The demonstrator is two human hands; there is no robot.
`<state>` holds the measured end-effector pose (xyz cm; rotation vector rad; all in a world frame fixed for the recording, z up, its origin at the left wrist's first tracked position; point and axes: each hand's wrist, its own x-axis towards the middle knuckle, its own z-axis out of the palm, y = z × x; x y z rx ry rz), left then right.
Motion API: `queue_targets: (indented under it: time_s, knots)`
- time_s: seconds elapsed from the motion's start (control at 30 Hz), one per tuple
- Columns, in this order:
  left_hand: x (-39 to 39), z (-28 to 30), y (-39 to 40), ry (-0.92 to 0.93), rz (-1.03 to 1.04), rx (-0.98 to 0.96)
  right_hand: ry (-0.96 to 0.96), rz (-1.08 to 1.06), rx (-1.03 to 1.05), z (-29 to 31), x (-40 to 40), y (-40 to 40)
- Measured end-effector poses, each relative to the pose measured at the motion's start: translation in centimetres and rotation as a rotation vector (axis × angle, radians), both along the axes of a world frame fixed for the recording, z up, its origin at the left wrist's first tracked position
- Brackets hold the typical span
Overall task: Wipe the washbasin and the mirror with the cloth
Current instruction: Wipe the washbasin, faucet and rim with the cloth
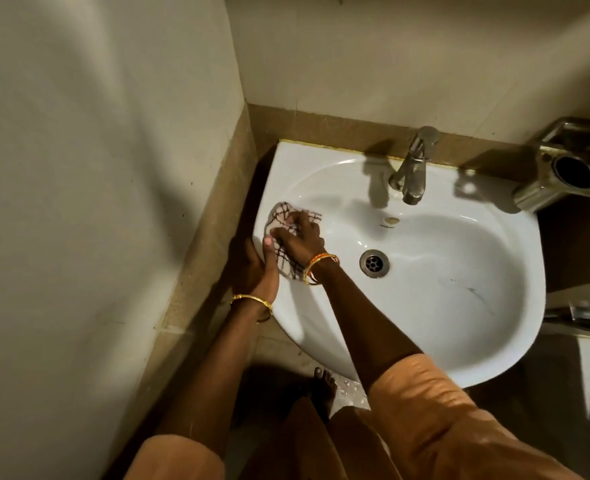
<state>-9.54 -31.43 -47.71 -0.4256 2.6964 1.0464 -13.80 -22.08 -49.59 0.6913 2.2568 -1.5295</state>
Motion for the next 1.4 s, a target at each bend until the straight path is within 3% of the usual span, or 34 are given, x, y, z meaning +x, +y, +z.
queue_targets:
  time_s: [0.17,0.33,0.47,0.53,0.67,0.9,1.03,1.23,1.3,1.4]
  knots:
    - [-0.5,-1.3,-0.7,0.013,-0.018,0.011,-0.201,0.362,0.083,-0.2,5.4,1.2]
    - [-0.2,-3.0,-0.7,0.076,-0.037,-0.127,-0.323,0.465,0.125,0.5,10.9,5.8]
    - [-0.2,-3.7,-0.3,0.111,-0.002,-0.153,-0.463,0.593,0.424,1.5,14.7,12.2]
    - [-0.2,-3.9,0.0,0.131,0.008,-0.156,-0.547,0.562,0.598,1.8,15.3,14.6]
    - [-0.2,-4.0,0.5,0.132,0.033,-0.191,-0.51,0.379,0.948,0.6,16.5,16.3]
    - [-0.2,-4.4,1.0,0.134,0.081,-0.257,-0.307,0.48,0.551,-1.7,14.7,7.3]
    - [-0.2,-4.4,1.1,0.134,0.088,-0.265,-0.274,0.583,0.736,-3.4,13.5,11.8]
    - [0.7,-4.2,1.2,0.153,0.125,-0.304,-0.333,0.457,1.11,-4.2,11.6,19.8]
    - [2.1,-3.4,1.9,0.17,0.15,-0.32,-0.368,0.431,1.11,-4.0,11.6,18.8]
    - [6.0,-2.5,4.0,0.271,-0.025,-0.352,-0.377,0.471,0.966,-4.1,12.7,15.6]
